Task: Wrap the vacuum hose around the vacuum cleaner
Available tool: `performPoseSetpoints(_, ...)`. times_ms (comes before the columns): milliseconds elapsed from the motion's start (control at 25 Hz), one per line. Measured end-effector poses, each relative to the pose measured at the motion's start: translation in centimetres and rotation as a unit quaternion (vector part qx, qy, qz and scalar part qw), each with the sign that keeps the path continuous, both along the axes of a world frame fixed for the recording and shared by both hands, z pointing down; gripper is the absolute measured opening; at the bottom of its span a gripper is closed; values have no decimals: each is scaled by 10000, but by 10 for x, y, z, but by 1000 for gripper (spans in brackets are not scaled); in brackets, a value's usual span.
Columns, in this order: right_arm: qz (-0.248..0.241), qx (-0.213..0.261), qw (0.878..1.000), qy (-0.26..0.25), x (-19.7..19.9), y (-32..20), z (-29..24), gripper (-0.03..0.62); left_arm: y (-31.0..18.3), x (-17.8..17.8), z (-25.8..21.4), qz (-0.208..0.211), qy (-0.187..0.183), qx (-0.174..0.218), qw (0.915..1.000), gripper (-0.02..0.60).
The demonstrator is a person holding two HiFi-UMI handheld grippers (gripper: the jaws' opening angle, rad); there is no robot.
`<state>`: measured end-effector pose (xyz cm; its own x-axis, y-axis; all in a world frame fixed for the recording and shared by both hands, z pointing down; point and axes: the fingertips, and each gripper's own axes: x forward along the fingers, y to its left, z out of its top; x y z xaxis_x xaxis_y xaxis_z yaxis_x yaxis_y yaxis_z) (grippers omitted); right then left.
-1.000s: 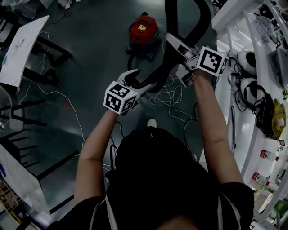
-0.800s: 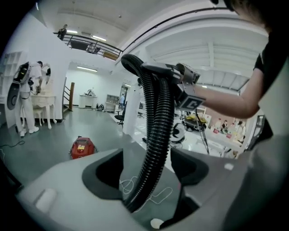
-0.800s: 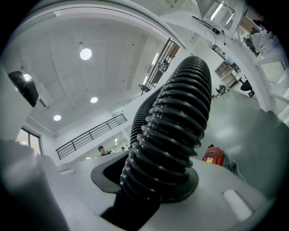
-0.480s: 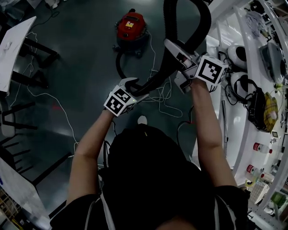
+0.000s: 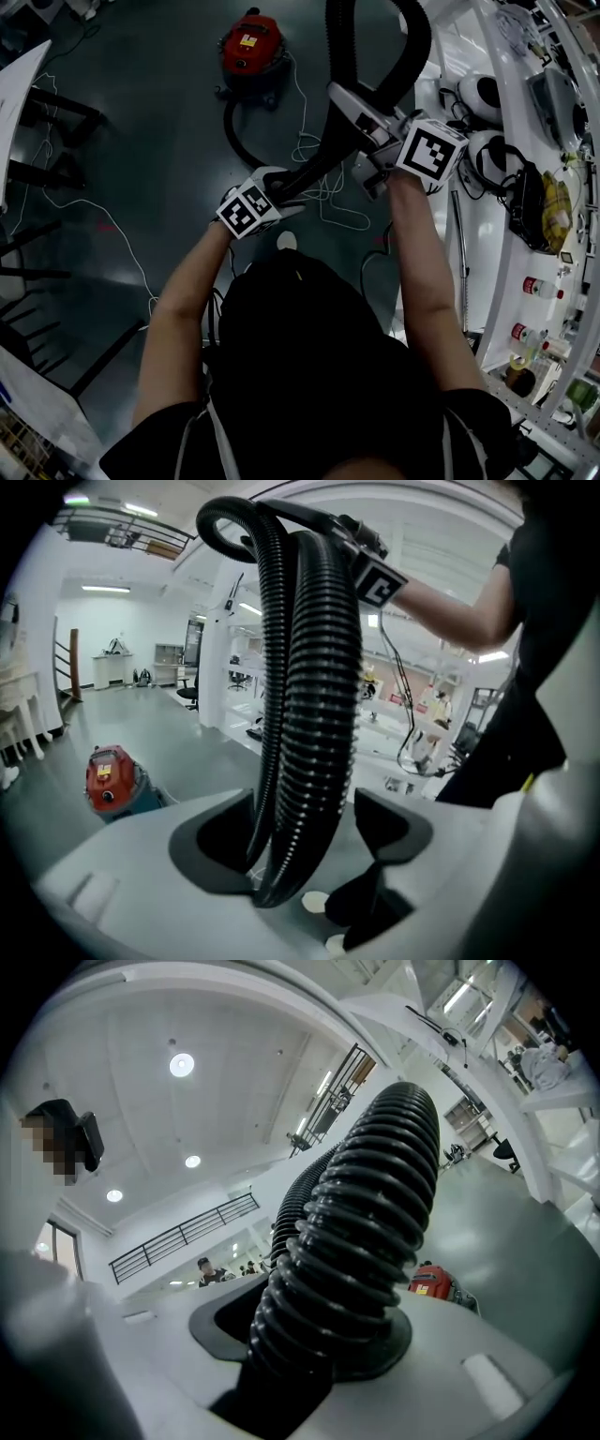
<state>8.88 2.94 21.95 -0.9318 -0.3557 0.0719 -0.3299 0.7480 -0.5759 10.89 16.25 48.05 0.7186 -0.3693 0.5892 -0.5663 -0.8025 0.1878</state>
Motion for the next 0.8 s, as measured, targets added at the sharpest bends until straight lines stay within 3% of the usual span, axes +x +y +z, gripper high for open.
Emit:
performPoseSetpoints(120,-9,4,10000,-29,4,3,-4,186,3,1,13,-72,-46,-60,9999,314)
performPoseSetpoints(280,-68,72,9999,31,6,9,-3,186,4,2,18,117,-215,188,9995,202)
performPoseSetpoints(480,-191,234,9991,304,11,17,11,184,13,2,24,551,-572,327,9963,186)
performPoseSetpoints(640,-456,431,9964,578,9,27,24,184,20,-9,31,813,-875,220,9926,184)
performPoseSetpoints(800,-694,383,9946,669,10,34,38,184,26,-22,38,1191,-1323,121,9840,184)
